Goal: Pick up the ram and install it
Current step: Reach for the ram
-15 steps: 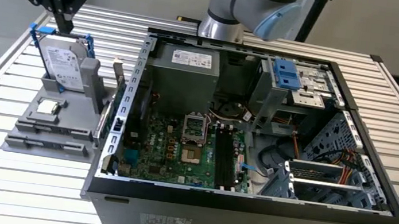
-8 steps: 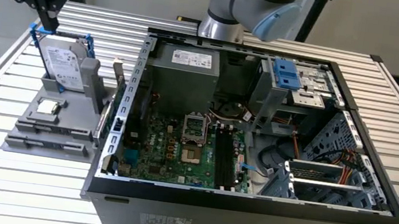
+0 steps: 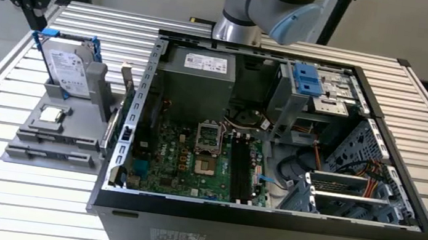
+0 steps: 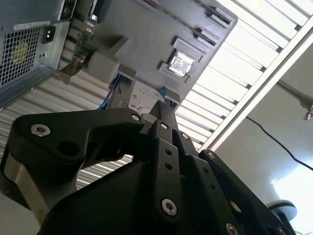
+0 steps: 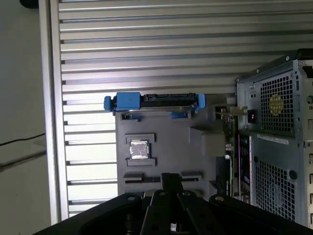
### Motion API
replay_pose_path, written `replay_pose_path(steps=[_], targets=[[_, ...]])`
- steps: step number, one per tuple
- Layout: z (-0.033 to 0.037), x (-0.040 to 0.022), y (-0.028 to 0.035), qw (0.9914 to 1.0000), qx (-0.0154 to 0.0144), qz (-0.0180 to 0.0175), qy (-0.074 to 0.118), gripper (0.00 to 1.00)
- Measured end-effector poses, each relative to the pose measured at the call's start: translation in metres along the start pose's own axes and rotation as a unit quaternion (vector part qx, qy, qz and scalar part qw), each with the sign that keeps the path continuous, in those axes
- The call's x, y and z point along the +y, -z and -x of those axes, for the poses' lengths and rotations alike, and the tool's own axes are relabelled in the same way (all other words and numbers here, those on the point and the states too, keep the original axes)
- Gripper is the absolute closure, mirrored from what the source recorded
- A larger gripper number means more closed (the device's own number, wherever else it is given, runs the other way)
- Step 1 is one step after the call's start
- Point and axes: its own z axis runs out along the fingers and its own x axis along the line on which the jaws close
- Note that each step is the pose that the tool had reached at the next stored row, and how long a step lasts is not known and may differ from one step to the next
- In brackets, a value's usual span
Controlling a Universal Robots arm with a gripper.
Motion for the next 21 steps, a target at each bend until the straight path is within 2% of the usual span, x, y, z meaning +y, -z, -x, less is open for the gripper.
replay_pose_path(steps=[5, 8, 11, 21], targets=[[-0.0008, -0.0004, 0.0001, 1.0, 0.0002, 0.0, 0.0, 1.0], [-0.0004, -0.0055, 0.0003, 1.0, 0.0001, 0.0, 0.0, 1.0], [0.0002, -0.0158, 0.0008, 1.0, 0.0002, 0.0, 0.0, 1.0], [0.0028, -0.0581, 0.0027, 0.99999, 0.0021, -0.0002, -0.003, 1.0]])
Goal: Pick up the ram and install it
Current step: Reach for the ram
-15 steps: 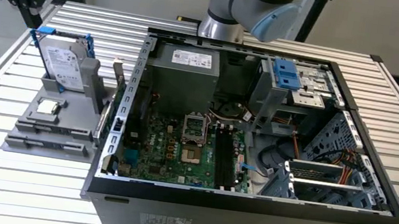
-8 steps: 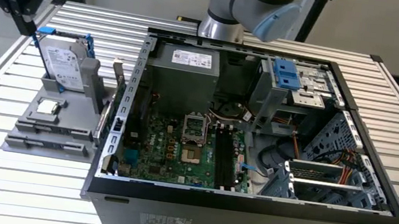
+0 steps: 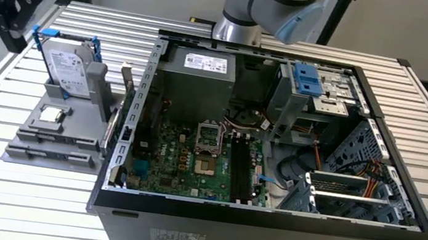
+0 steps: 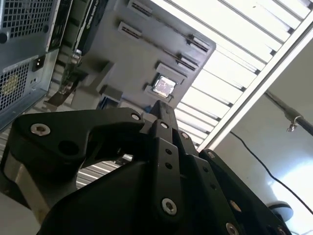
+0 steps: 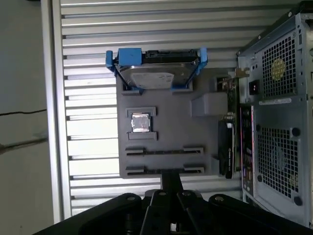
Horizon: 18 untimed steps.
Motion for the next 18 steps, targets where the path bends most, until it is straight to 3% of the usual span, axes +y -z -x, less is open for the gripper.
replay_pose_path(steps=[6, 9, 18], targets=[[0.0017, -0.0243, 0.0011, 1.0, 0.0019, -0.0002, -0.002, 1.0], [0.0022, -0.0323, 0.0014, 0.99999, 0.0027, -0.0002, -0.003, 1.0], [0.0027, -0.0339, 0.0015, 0.99999, 0.0027, -0.0002, -0.003, 1.0]])
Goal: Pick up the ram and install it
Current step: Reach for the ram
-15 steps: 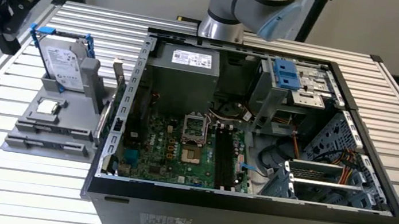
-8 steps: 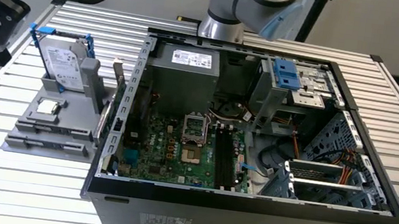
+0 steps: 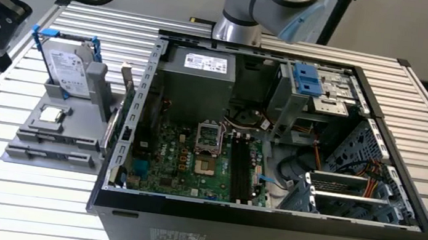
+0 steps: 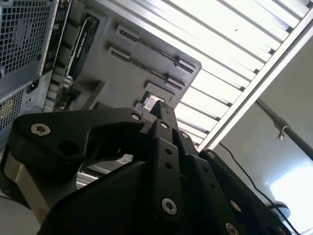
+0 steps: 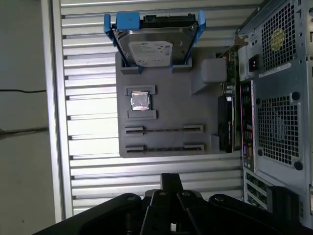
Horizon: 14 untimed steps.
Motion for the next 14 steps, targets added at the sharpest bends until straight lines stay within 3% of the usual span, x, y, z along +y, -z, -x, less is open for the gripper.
replay_pose_path(steps=[14], targets=[[0.0, -0.0001, 0.0, 0.99999, -0.0003, -0.0035, 0.0, 1.0]])
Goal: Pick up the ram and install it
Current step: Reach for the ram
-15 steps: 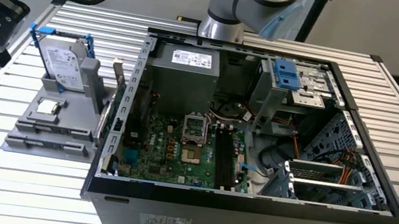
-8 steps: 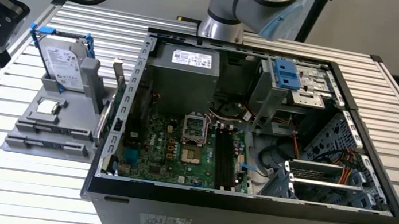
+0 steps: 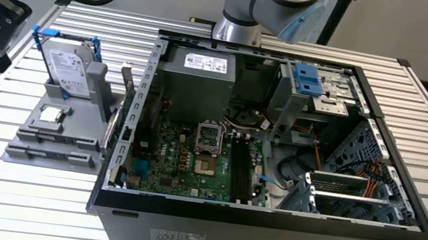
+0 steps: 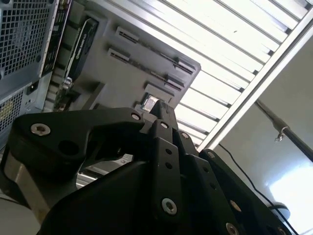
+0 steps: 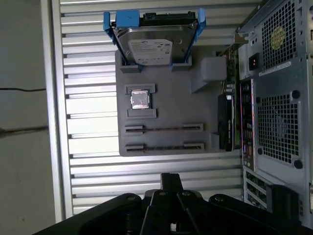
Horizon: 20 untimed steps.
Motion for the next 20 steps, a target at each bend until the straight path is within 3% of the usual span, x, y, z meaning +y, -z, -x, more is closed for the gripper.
replay_pose_path(steps=[9, 13, 17, 20], targets=[[0.0, 0.0, 0.0, 1.0, -0.0001, -0.002, 0.001, 1.0], [0.0, 0.0, 0.0001, 0.99985, 0.0005, -0.0024, 0.017, 1.0], [-0.0001, 0.0, 0.0002, 0.99894, 0.0016, -0.0028, 0.046, 1.0], [0.0, 0.0, 0.0002, 0.99751, 0.0024, -0.0029, 0.07, 1.0]])
